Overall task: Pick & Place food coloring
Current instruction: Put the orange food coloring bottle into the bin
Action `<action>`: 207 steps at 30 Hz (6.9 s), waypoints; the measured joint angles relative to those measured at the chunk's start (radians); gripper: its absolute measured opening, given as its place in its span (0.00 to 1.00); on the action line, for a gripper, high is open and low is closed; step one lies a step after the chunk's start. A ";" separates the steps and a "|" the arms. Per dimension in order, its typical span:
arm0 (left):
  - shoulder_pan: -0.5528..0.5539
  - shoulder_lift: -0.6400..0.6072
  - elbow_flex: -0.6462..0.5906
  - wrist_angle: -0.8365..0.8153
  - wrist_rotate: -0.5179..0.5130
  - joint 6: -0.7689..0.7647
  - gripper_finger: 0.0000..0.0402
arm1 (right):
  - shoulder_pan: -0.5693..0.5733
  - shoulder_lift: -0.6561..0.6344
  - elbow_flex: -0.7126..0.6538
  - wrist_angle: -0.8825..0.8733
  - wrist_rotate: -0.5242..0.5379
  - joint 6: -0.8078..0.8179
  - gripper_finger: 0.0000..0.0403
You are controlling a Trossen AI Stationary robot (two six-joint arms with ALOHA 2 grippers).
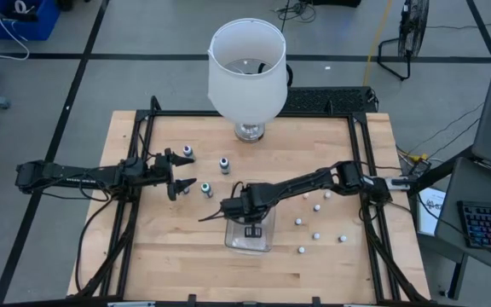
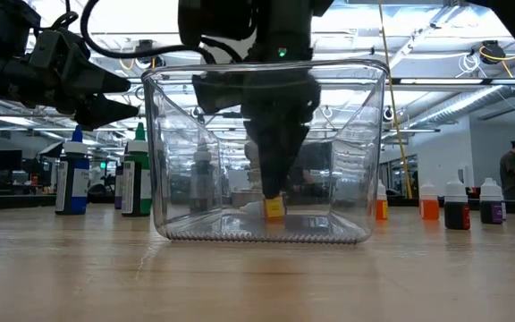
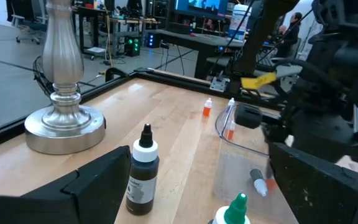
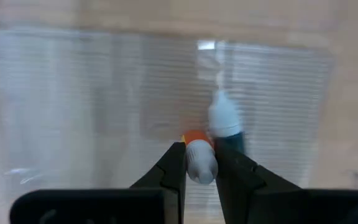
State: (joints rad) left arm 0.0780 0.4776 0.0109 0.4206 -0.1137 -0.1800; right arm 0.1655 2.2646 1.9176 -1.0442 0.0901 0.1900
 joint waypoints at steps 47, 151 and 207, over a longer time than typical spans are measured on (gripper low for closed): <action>0.000 0.000 0.000 0.000 0.000 0.000 0.94 | -0.041 -0.059 -0.003 0.070 0.090 0.007 0.44; 0.000 0.000 0.000 0.000 0.000 0.000 0.94 | -0.209 -0.468 -0.805 0.304 0.012 0.426 0.42; 0.000 0.000 0.000 0.116 0.004 -0.052 0.94 | 0.049 -0.876 -1.137 1.273 0.277 -0.280 0.09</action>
State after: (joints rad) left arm 0.0780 0.4774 0.0108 0.5362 -0.1101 -0.2318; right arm 0.2144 1.3882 0.7807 0.2290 0.3670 -0.0902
